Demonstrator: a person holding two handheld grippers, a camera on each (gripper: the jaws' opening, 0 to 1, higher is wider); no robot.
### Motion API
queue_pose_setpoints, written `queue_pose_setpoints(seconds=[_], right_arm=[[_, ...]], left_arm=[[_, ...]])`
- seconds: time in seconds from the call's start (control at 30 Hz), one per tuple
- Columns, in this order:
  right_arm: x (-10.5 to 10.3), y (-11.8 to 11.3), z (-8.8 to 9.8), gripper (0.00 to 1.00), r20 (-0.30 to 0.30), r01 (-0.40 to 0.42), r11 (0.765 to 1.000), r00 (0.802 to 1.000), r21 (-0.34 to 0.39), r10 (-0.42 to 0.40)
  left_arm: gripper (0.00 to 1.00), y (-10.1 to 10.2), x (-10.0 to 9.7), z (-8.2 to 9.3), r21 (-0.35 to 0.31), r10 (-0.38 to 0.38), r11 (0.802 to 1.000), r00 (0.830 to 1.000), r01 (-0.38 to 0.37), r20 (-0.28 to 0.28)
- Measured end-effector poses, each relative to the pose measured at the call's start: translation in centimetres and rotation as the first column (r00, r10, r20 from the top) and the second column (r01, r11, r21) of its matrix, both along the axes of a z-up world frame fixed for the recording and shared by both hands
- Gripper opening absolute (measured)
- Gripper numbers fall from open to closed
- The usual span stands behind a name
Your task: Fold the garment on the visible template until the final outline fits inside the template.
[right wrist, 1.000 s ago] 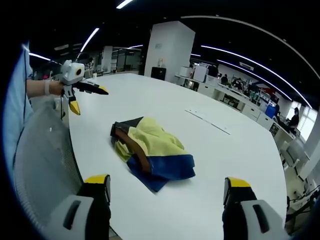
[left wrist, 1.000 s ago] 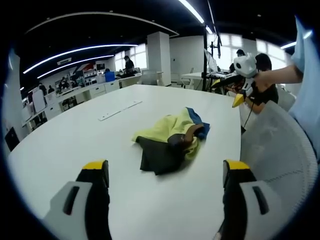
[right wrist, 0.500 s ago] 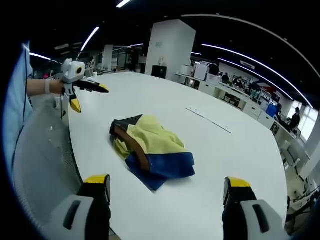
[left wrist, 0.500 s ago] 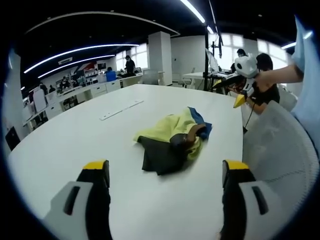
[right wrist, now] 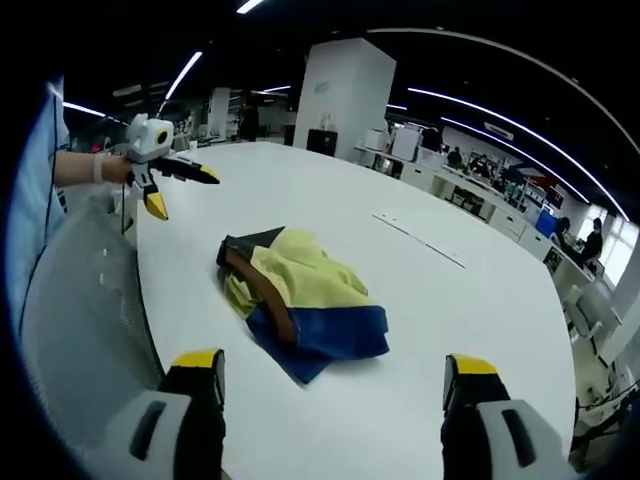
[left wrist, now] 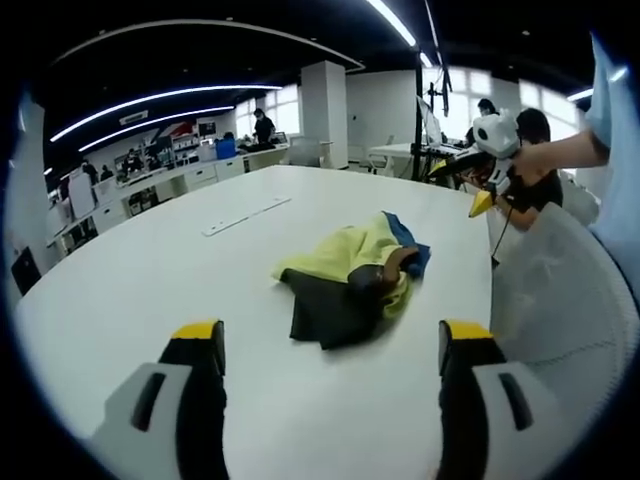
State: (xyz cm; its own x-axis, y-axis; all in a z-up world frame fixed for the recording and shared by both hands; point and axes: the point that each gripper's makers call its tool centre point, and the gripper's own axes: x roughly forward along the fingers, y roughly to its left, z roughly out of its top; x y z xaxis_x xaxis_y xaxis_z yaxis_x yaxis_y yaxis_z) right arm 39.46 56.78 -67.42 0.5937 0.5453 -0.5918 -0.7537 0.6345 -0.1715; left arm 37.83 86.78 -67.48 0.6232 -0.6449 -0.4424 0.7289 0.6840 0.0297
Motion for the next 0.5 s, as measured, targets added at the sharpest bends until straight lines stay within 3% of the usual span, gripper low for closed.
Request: queue_pose_setpoints(seconds=[0.33,0.5], right_arm=[[1.0,0.8,-1.6,0.86,-0.021,-0.045,0.999,0.999,-0.027,0.044],[1.5,0.8,-2.0,0.78,-0.005,-0.077,0.995,0.997,-0.063,0.077]], left_arm=[[0.79,-0.6,0.9,-1.2,-0.009,0.004,1.0,1.0,-0.004,-0.014],[0.68,-1.5,1.0,-1.8,-0.009,-0.008,1.0,1.0,0.008,-0.015]])
